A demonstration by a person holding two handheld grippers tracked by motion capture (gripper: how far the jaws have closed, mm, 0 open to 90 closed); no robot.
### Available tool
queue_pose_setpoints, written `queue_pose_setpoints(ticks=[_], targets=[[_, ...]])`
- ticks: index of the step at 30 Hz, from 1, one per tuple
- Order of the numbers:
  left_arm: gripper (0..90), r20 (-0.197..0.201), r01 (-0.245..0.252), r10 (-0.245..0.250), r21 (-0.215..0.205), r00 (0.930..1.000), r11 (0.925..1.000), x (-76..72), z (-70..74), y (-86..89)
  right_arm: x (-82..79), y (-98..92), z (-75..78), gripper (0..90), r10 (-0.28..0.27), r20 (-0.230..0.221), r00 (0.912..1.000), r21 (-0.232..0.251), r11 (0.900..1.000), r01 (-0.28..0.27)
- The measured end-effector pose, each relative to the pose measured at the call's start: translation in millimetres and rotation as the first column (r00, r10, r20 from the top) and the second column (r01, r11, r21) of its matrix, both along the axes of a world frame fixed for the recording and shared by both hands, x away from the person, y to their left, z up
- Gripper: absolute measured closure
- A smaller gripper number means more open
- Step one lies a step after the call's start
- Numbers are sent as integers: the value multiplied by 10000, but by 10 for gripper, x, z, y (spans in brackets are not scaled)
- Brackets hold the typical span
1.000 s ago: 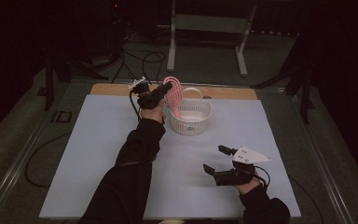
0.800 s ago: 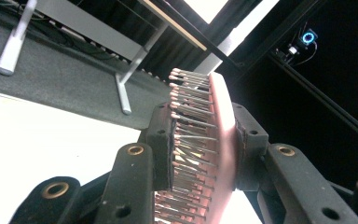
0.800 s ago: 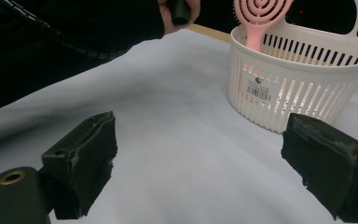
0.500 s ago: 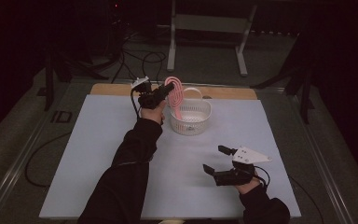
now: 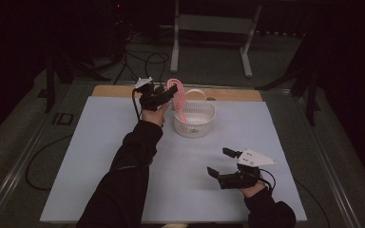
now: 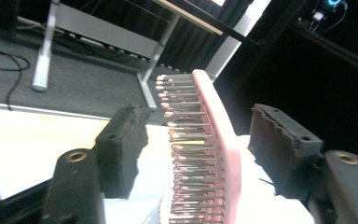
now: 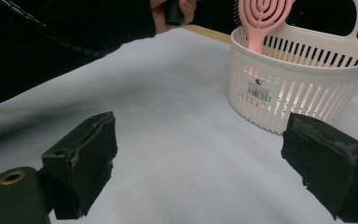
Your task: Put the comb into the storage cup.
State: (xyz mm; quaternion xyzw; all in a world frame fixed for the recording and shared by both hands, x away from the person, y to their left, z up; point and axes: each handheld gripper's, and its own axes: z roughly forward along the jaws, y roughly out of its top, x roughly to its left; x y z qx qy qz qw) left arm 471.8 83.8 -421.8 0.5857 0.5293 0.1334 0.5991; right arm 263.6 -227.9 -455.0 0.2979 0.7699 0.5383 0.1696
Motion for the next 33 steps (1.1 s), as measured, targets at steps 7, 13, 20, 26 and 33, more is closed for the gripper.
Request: queue_pose_setpoints(ticks=[7, 13, 20, 26, 33], targets=[[147, 177, 559, -566, 358, 9982, 9978, -27, 50, 52, 0, 6, 1, 99, -24, 4, 10000, -5, 10000, 24], [0, 210, 1004, -1015, 467, 9946, 9939, -44, 78, 86, 3, -2, 1, 99, -57, 31, 10000, -26, 10000, 57], [0, 337, 1520, -1553, 836, 9873, 9848, -75, 136, 135, 10, -10, -4, 98, -87, 11, 10000, -107, 9999, 87], [0, 398, 1829, -1891, 1246, 9811, 9752, -107, 178, 170, 16, -20, 3, 99, -50, 82, 10000, -91, 9999, 51], [0, 576, 2265, -2410, 1885, 9688, 9556, -168, 241, 203, 34, -38, -14, 98, 96, 54, 9999, -16, 10000, -96]])
